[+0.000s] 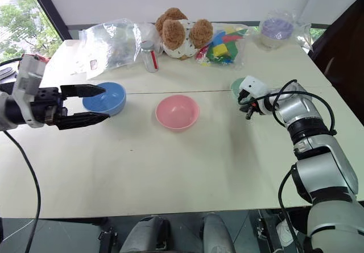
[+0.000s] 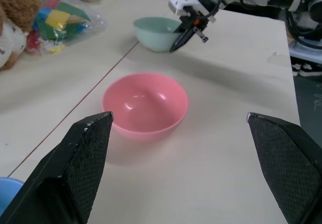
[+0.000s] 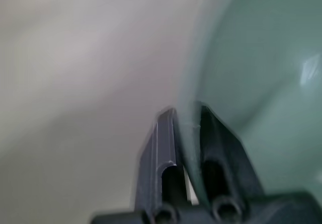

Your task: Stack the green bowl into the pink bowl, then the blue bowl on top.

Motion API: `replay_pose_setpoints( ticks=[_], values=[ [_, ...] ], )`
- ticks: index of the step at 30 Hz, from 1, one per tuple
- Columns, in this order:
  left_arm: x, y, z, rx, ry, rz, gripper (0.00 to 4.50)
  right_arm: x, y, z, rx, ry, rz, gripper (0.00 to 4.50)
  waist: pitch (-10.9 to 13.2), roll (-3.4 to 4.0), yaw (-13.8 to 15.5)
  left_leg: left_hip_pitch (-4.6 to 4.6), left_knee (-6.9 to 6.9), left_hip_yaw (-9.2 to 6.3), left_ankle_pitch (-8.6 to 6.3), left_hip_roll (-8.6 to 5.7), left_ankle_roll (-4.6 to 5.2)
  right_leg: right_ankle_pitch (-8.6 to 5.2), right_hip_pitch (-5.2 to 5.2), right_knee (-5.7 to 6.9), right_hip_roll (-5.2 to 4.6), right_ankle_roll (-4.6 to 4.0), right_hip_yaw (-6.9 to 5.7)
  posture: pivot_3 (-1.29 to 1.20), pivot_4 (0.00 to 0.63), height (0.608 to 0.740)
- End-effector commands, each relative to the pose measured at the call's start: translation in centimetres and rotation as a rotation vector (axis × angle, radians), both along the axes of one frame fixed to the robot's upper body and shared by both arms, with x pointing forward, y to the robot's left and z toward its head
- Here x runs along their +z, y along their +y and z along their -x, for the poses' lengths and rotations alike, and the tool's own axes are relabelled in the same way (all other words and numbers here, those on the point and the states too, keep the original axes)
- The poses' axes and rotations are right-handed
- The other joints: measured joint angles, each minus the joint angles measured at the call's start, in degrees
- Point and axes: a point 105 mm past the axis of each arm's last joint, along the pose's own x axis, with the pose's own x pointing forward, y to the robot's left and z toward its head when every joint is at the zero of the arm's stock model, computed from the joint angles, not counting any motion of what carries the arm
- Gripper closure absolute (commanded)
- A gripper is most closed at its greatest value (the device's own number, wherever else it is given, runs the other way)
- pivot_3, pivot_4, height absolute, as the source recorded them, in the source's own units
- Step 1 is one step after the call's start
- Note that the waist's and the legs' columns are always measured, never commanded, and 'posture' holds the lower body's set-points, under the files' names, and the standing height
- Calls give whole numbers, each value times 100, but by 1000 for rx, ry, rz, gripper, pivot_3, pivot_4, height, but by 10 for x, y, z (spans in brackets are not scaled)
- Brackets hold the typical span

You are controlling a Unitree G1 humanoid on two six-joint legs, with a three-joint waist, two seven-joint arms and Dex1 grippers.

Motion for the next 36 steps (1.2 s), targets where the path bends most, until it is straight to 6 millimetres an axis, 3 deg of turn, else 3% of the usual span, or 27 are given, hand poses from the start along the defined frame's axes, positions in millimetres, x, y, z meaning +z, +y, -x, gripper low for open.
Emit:
replay_pose_setpoints(
  ticks=[1, 4, 10, 14, 17, 23, 27, 32, 33, 36],
  values=[
    [10, 5, 9, 18, -30, 10, 79, 26, 8, -1, 69, -68, -8, 4460, 0, 0, 5, 1, 0, 0, 0, 0, 0, 0, 0, 0, 0, 0, 0, 0, 150, 740],
    [6, 10, 13, 26, -7, 13, 79, 69, 66, 29, 400, -90, -67, 4460, 5, 8, 15, -2, -3, 3, -1, -1, 1, 0, -7, 1, -6, 0, 2, 0, 150, 740],
    [11, 15, 11, 41, -28, 35, 79, 78, 132, 75, 751, -70, -66, 4460, 3, 6, 40, -7, -11, 0, -12, 4, 18, 0, -19, 4, -5, 0, -1, 0, 150, 740],
    [11, 14, 9, 47, -32, 38, 79, 73, 155, 86, 838, -46, -69, 4460, 3, 6, 48, -7, -6, 1, -12, -4, 19, 1, -15, 3, -17, -1, -3, 0, 150, 740],
    [10, 13, 9, 50, -35, 34, 79, 56, 167, 85, 882, -31, -26, 4460, 1, 1, 47, -7, -5, 1, -11, -9, 16, 1, -13, 3, -24, -1, -6, 0, 150, 740],
    [5, 14, 13, 77, -34, 14, 79, 34, 174, 74, 891, -27, 43, 4460, 1, 1, 16, -7, -8, 2, 1, -9, -4, 1, -19, 7, -23, -1, -6, 0, 150, 740],
    [-1, 14, 14, 102, -29, 4, 79, 32, 181, 72, 911, -41, 50, 2896, 1, 0, 16, -6, -10, 2, 3, -8, -7, 1, -20, 6, -24, -1, -7, 0, 150, 740],
    [-12, 17, 13, 134, -18, -29, 79, 47, 182, 76, 919, -64, 4, 289, 1, 0, 18, -6, -10, 2, 2, -8, -6, 1, -19, 5, -25, -1, -6, 0, 150, 740],
    [-14, 18, 12, 142, -22, -39, 79, 54, 182, 77, 912, -74, -26, 91, 1, 0, 20, -6, -10, 2, 2, -8, -6, 1, -19, 5, -26, -1, -7, 0, 150, 740],
    [-21, 32, -1, 231, -80, -147, 79, 94, 171, 85, 845, -85, -237, 91, 2, 1, 38, -7, -12, 2, 1, -8, -3, 0, -19, 4, -28, -1, -7, 0, 150, 740]
  ],
)
